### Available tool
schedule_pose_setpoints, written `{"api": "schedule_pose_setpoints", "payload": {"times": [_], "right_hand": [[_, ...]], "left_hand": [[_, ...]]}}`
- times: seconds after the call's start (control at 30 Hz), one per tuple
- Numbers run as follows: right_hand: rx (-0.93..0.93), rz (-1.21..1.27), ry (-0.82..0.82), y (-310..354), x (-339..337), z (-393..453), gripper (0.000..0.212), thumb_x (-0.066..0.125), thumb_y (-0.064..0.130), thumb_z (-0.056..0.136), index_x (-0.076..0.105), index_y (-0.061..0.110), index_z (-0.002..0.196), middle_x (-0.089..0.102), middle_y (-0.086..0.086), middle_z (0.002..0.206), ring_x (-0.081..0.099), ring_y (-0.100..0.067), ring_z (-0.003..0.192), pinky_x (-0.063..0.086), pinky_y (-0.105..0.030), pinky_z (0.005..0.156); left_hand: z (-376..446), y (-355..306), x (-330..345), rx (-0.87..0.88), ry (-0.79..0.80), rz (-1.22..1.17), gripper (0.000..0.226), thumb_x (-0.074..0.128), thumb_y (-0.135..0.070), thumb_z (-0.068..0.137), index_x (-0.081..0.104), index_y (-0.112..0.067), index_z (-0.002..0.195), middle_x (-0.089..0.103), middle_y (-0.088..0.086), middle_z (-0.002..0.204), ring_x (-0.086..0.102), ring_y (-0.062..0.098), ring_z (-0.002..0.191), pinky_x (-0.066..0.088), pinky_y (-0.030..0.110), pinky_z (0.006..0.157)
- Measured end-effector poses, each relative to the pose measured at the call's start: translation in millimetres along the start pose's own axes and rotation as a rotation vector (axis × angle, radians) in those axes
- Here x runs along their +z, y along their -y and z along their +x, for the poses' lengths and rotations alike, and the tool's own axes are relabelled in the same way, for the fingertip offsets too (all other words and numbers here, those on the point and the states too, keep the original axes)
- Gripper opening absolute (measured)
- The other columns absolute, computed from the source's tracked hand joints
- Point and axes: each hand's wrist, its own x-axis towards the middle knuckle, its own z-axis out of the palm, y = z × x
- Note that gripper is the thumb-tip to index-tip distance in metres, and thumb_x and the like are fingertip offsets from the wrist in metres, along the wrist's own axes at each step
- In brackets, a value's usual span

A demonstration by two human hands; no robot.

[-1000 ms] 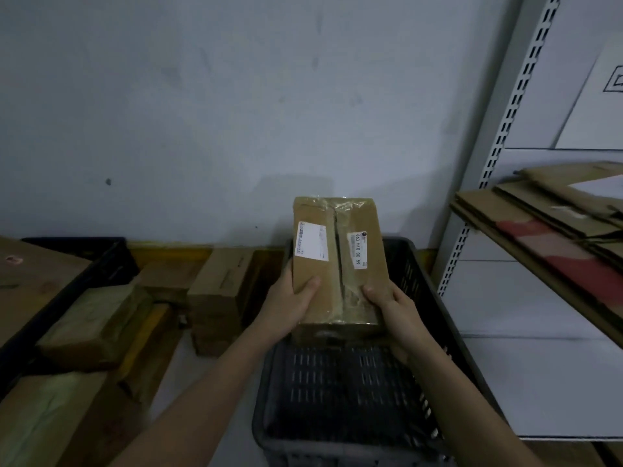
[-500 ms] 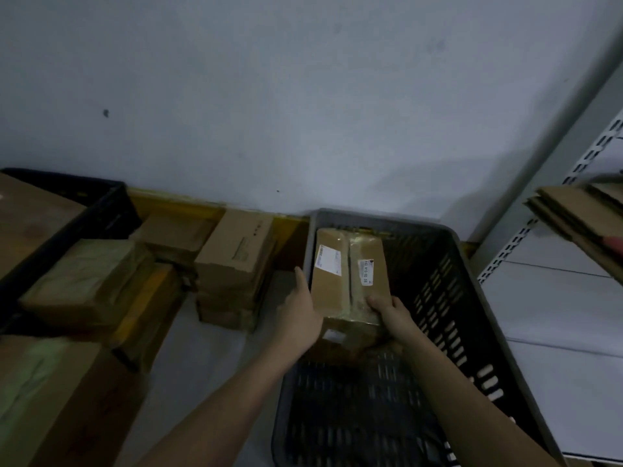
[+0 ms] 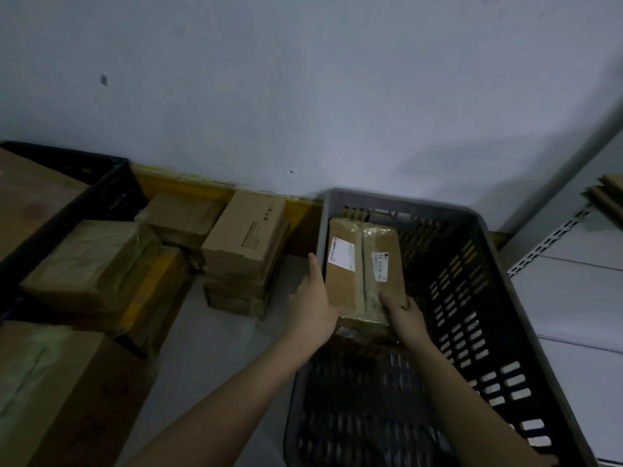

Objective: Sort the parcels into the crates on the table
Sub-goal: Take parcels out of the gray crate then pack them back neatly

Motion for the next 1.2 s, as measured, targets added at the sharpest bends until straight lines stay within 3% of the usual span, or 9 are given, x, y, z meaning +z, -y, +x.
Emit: {"api": "schedule_pose_setpoints", "payload": {"times": [0.4, 0.57, 0.67, 0.73, 0.9, 1.0, 1.07, 1.2], "right_hand": [[0.024, -0.009, 0.027, -1, -2, 3, 0.074, 0.061, 0.054, 0.09, 0.041, 0.01, 0.146, 0.056, -0.015, 0.137, 0.057, -0.034, 0.118, 0.048, -0.045, 0.098], [0.075, 0.122, 0.165, 4, -8, -4, 0.068, 0.05, 0.057, 0.096, 0.043, 0.011, 0.146, 0.056, -0.016, 0.138, 0.058, -0.032, 0.12, 0.046, -0.046, 0.104], [0.085, 0.078, 0.189, 11, -13, -7, 0.076, 0.042, 0.059, 0.098, 0.029, 0.01, 0.154, 0.045, -0.019, 0.149, 0.049, -0.036, 0.132, 0.039, -0.047, 0.111], [0.064, -0.028, 0.136, 16, -16, -13, 0.079, 0.042, 0.057, 0.099, 0.02, 0.007, 0.156, 0.042, -0.02, 0.15, 0.047, -0.038, 0.132, 0.042, -0.041, 0.105], [-0.058, -0.204, 0.047, 21, -28, -29, 0.068, 0.044, 0.05, 0.101, 0.029, 0.008, 0.153, 0.047, -0.017, 0.147, 0.05, -0.035, 0.129, 0.042, -0.044, 0.108], [-0.165, -0.354, -0.034, 26, -35, -44, 0.061, 0.043, 0.052, 0.101, 0.043, 0.013, 0.147, 0.054, -0.011, 0.142, 0.053, -0.03, 0.125, 0.043, -0.033, 0.096], [-0.275, -0.47, -0.064, 33, -41, -56, 0.059, 0.042, 0.054, 0.1, 0.048, 0.016, 0.144, 0.057, -0.008, 0.139, 0.055, -0.027, 0.122, 0.042, -0.031, 0.089], [-0.472, -0.628, -0.068, 55, -49, -82, 0.061, 0.04, 0.059, 0.096, 0.052, 0.019, 0.14, 0.059, -0.006, 0.136, 0.058, -0.026, 0.118, 0.049, -0.04, 0.098]], "left_hand": [[6, 3, 5, 0.012, -0.017, 0.058, 0.095, 0.059, -0.019, 0.094, -0.012, -0.021, 0.156, 0.043, 0.008, 0.148, 0.051, 0.03, 0.125, 0.048, 0.04, 0.092], [6, 6, 6, 0.006, -0.039, 0.054, 0.095, 0.061, -0.023, 0.094, -0.011, -0.023, 0.157, 0.042, 0.008, 0.151, 0.051, 0.029, 0.126, 0.048, 0.037, 0.088], [7, 7, 7, 0.007, -0.056, 0.034, 0.09, 0.057, -0.022, 0.096, -0.008, -0.024, 0.157, 0.043, 0.006, 0.15, 0.053, 0.027, 0.122, 0.047, 0.033, 0.079], [7, 7, 7, 0.007, -0.067, 0.01, 0.086, 0.055, -0.026, 0.097, -0.005, -0.024, 0.158, 0.041, 0.006, 0.151, 0.052, 0.027, 0.125, 0.045, 0.032, 0.08], [1, 0, 2, 0.063, -0.13, 0.038, 0.07, 0.045, -0.039, 0.101, 0.008, -0.022, 0.158, 0.022, 0.007, 0.16, 0.035, 0.028, 0.139, 0.041, 0.037, 0.097], [-7, -3, -3, 0.163, -0.182, 0.177, 0.062, 0.039, -0.044, 0.101, 0.017, -0.024, 0.156, 0.022, 0.005, 0.16, 0.02, 0.026, 0.146, 0.03, 0.046, 0.11], [-11, -5, -9, 0.23, -0.178, 0.282, 0.057, 0.034, -0.048, 0.101, 0.024, -0.027, 0.153, 0.028, 0.003, 0.157, 0.02, 0.025, 0.146, 0.027, 0.05, 0.112], [-21, -10, -30, 0.23, -0.092, 0.363, 0.06, 0.024, -0.061, 0.098, 0.031, -0.031, 0.15, 0.036, 0.001, 0.153, 0.028, 0.027, 0.141, 0.026, 0.053, 0.111]]}}
